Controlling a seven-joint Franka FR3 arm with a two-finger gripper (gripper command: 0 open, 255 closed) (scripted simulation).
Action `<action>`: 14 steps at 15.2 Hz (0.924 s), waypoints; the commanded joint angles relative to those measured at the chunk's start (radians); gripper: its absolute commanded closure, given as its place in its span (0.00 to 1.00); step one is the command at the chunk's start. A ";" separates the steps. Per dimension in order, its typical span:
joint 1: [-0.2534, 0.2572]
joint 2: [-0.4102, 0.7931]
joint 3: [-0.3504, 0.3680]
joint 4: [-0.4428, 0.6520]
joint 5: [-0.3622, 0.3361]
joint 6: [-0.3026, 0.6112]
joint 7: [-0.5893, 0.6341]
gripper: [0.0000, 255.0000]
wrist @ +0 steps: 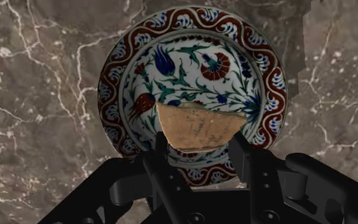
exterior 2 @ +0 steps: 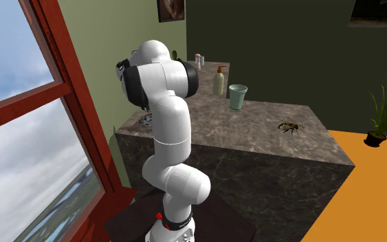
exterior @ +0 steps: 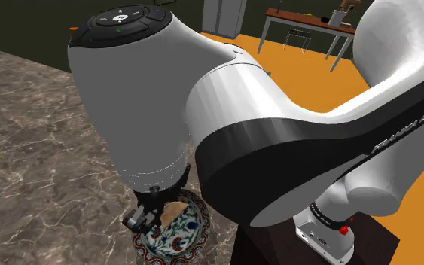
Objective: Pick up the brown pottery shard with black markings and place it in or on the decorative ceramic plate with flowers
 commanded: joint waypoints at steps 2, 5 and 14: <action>0.002 0.013 0.001 -0.029 -0.012 0.038 0.011 1.00; 0.005 0.029 0.001 -0.058 -0.025 0.075 0.022 1.00; 0.008 0.047 0.001 -0.085 -0.042 0.113 0.036 1.00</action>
